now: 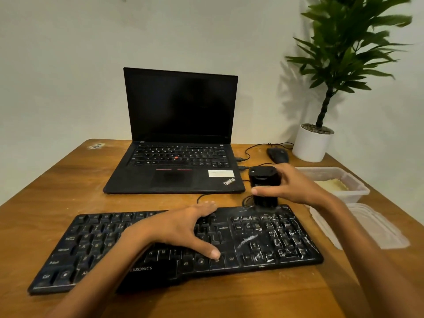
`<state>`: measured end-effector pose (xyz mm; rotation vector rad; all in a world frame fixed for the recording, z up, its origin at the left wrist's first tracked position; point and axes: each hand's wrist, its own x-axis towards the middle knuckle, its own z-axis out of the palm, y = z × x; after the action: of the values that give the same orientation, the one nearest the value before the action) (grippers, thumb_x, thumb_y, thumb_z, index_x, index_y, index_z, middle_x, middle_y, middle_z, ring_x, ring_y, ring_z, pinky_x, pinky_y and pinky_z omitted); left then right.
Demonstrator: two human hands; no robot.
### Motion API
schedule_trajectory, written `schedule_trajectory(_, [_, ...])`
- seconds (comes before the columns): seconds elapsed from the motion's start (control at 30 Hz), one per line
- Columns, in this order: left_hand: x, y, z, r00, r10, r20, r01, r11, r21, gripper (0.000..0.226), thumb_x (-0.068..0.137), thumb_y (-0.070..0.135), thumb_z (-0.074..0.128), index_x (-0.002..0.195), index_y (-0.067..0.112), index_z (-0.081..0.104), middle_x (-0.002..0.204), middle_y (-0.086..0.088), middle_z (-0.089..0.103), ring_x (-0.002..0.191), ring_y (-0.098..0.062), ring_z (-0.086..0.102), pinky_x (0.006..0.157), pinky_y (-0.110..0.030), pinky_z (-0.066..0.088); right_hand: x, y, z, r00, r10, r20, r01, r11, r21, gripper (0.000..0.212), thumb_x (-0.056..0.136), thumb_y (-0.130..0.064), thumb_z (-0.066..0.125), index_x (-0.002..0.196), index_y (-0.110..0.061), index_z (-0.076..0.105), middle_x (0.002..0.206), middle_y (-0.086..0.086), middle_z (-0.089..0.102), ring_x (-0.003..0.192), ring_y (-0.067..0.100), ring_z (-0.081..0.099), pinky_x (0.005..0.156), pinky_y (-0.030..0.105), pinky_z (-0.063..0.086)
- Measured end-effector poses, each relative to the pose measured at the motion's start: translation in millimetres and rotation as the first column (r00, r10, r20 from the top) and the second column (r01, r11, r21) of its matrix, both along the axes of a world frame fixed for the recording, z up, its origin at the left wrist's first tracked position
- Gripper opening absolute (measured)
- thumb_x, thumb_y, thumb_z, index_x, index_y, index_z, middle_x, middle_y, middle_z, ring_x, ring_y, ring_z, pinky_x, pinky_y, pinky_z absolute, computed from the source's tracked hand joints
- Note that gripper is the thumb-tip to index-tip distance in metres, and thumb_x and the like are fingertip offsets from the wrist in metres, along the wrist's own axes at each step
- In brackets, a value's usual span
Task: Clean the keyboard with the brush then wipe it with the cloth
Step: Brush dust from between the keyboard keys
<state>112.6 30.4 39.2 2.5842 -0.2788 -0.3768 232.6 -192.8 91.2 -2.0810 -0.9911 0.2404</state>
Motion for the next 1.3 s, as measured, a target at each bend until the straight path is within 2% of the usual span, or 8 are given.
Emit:
schedule_trajectory(0.17, [-2,2,-2,1.0,-0.017,0.004,0.017,1.0,-0.009,0.101,0.071,0.058,0.067,0.147,0.029,0.007,0.152,0.02,0.001,0.136,0.003,0.005,0.108,-0.017,0.008,-15,29,-18,0.992,0.122,-0.029,-0.123,0.992,-0.028,0.019,0.078,-0.021,0.07,0.094,-0.023,0.061,0.089,-0.011,0.064,0.079,-0.009,0.059,0.068,0.008,0.045])
schedule_trajectory(0.33, [-1,5,-6,1.0,-0.016,0.013,0.016,1.0,0.001,0.102,0.069,0.061,0.066,0.146,0.03,0.006,0.153,0.018,-0.001,0.14,-0.002,0.003,0.114,-0.024,0.007,7,-17,-7,0.997,-0.076,0.019,0.076,0.997,-0.001,0.022,0.069,-0.034,0.07,0.086,-0.023,0.061,0.083,-0.008,0.066,0.07,-0.008,0.06,0.061,0.007,0.043])
schedule_trajectory(0.5, [0,4,-6,1.0,-0.014,0.011,0.014,1.0,-0.007,0.103,0.068,0.061,0.066,0.147,0.029,0.007,0.153,0.018,-0.001,0.14,-0.002,0.002,0.114,-0.024,0.006,-4,5,-15,0.995,0.056,-0.082,-0.051,0.997,0.059,0.021,0.073,-0.024,0.07,0.091,-0.018,0.062,0.087,-0.003,0.07,0.079,-0.001,0.064,0.069,0.011,0.048])
schedule_trajectory(0.67, [-2,3,-6,1.0,-0.014,0.014,0.014,1.0,-0.009,0.102,0.069,0.061,0.066,0.147,0.029,0.007,0.153,0.017,-0.001,0.141,-0.003,0.0,0.115,-0.025,0.006,11,23,-14,0.999,-0.041,-0.001,0.041,0.999,0.025,0.02,0.074,-0.029,0.071,0.09,-0.029,0.06,0.091,-0.014,0.066,0.079,-0.009,0.06,0.068,0.007,0.043])
schedule_trajectory(0.83, [-1,4,-6,1.0,-0.021,0.019,0.021,1.0,-0.007,0.101,0.071,0.06,0.066,0.147,0.028,0.007,0.153,0.018,-0.001,0.139,0.0,0.001,0.112,-0.021,0.005,13,24,-26,0.992,-0.017,-0.123,0.026,0.997,0.077,0.027,0.072,-0.032,0.07,0.096,-0.024,0.06,0.095,-0.01,0.069,0.089,0.001,0.063,0.079,0.017,0.048])
schedule_trajectory(0.97, [-2,3,-6,0.999,-0.022,0.029,0.023,0.999,-0.024,0.101,0.071,0.058,0.067,0.147,0.028,0.007,0.153,0.019,0.0,0.138,0.003,0.001,0.112,-0.019,0.005,12,23,-19,0.997,-0.053,-0.063,0.059,0.992,0.107,0.032,0.068,-0.041,0.069,0.094,-0.025,0.062,0.093,-0.012,0.068,0.084,-0.005,0.062,0.073,0.014,0.045])
schedule_trajectory(1.07, [-1,4,-5,0.999,-0.02,0.024,0.021,0.999,-0.024,0.101,0.071,0.058,0.066,0.147,0.028,0.007,0.153,0.017,0.0,0.137,0.003,0.0,0.112,-0.019,0.005,0,30,-28,0.993,0.043,-0.113,-0.036,0.997,0.065,0.022,0.074,-0.03,0.068,0.092,-0.023,0.057,0.089,-0.009,0.066,0.076,-0.007,0.062,0.065,0.007,0.045])
schedule_trajectory(1.3, [-8,-1,2,0.999,-0.029,0.033,0.03,1.0,-0.005,0.098,0.074,0.057,0.064,0.147,0.027,0.006,0.153,0.018,-0.005,0.138,0.003,-0.003,0.108,-0.015,0.003,2,9,-14,0.999,-0.037,-0.018,0.039,0.991,0.131,0.025,0.07,-0.037,0.071,0.09,-0.024,0.064,0.084,-0.014,0.069,0.083,0.002,0.063,0.067,0.009,0.042])
